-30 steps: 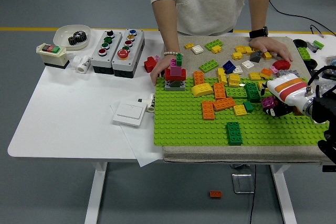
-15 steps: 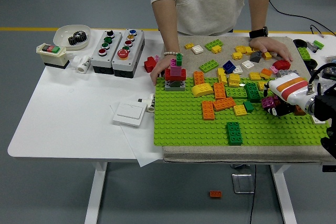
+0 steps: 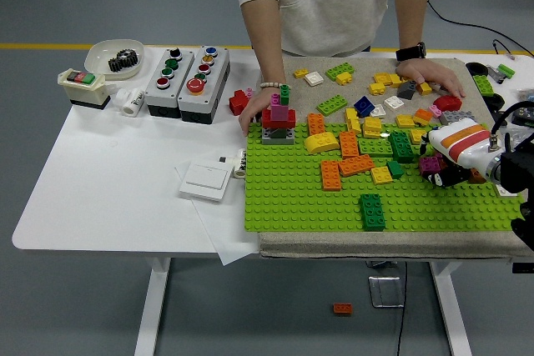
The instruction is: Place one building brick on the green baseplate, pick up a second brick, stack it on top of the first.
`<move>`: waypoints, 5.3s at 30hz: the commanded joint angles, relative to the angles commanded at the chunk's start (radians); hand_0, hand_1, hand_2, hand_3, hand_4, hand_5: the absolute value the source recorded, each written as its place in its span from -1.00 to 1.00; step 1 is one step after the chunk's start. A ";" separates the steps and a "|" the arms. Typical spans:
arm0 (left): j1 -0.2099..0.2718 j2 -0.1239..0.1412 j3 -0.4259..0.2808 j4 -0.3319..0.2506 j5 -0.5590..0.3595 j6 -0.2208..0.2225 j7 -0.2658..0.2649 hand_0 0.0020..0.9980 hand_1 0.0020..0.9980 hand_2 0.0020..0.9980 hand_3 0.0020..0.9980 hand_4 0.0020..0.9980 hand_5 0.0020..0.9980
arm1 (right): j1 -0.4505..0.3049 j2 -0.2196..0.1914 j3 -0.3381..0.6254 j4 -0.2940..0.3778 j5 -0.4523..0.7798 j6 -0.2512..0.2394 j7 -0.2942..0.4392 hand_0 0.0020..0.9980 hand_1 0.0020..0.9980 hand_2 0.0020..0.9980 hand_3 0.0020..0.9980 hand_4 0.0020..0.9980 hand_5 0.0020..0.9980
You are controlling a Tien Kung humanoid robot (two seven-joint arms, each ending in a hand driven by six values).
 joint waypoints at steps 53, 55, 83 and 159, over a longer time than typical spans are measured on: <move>-0.012 0.002 0.004 -0.003 -0.002 -0.002 0.002 0.63 0.64 0.63 0.26 0.45 0.35 | 0.002 -0.001 -0.016 -0.021 0.000 -0.051 0.014 -0.61 -0.69 -0.51 -0.03 0.57 -0.10; -0.012 0.002 0.004 -0.003 -0.003 -0.002 0.001 0.63 0.64 0.63 0.26 0.45 0.35 | 0.000 -0.007 -0.011 -0.007 0.000 -0.053 0.015 -0.61 -0.69 -0.51 -0.03 0.57 -0.10; 0.002 0.000 -0.011 0.000 0.021 -0.009 0.007 0.64 0.64 0.63 0.26 0.45 0.36 | -0.111 -0.138 0.020 0.348 0.158 -0.065 0.086 -0.62 -0.70 -0.51 -0.01 0.51 -0.13; -0.011 0.001 -0.007 -0.003 0.022 -0.013 0.009 0.66 0.64 0.63 0.26 0.45 0.36 | -0.085 -0.063 -0.081 0.273 0.203 -0.054 0.108 -0.60 -0.68 -0.49 0.02 0.58 -0.06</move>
